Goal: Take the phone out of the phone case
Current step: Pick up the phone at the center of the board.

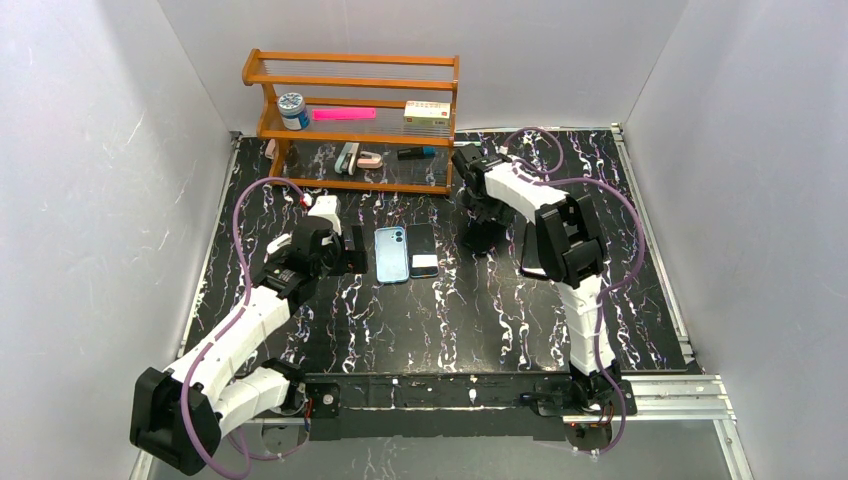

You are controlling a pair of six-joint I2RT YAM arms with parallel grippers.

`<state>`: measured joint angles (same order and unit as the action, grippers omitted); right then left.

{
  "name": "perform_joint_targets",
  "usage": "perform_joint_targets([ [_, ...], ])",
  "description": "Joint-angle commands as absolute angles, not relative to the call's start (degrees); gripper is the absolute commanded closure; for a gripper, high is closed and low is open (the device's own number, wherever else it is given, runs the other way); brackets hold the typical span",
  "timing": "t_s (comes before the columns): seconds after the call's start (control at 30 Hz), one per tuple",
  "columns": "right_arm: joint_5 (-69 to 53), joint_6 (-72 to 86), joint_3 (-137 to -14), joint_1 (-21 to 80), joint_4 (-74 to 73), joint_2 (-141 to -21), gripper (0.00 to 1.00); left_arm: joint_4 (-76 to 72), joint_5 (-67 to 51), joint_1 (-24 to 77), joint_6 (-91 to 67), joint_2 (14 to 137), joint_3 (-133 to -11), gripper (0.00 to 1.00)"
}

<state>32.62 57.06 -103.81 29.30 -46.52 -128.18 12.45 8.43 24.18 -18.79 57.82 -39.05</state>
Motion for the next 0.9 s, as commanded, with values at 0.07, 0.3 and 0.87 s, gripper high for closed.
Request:
perform_joint_targets([
  [0.07, 28.32, 53.24, -101.03, 30.13, -51.62, -124.29, 0.01, 12.22, 10.2, 24.87, -18.11, 57.72, -38.76, 0.02],
  [0.3, 27.27, 50.77, -98.26, 30.23, -49.36, -120.29, 0.01, 12.25, 10.45, 25.05, -18.11, 57.92, -38.75, 0.02],
  [0.87, 26.12, 60.29, -91.58, 30.94, -48.98, -118.54, 0.02, 12.28, 10.46, 25.33, -18.11, 58.1, -38.62, 0.02],
])
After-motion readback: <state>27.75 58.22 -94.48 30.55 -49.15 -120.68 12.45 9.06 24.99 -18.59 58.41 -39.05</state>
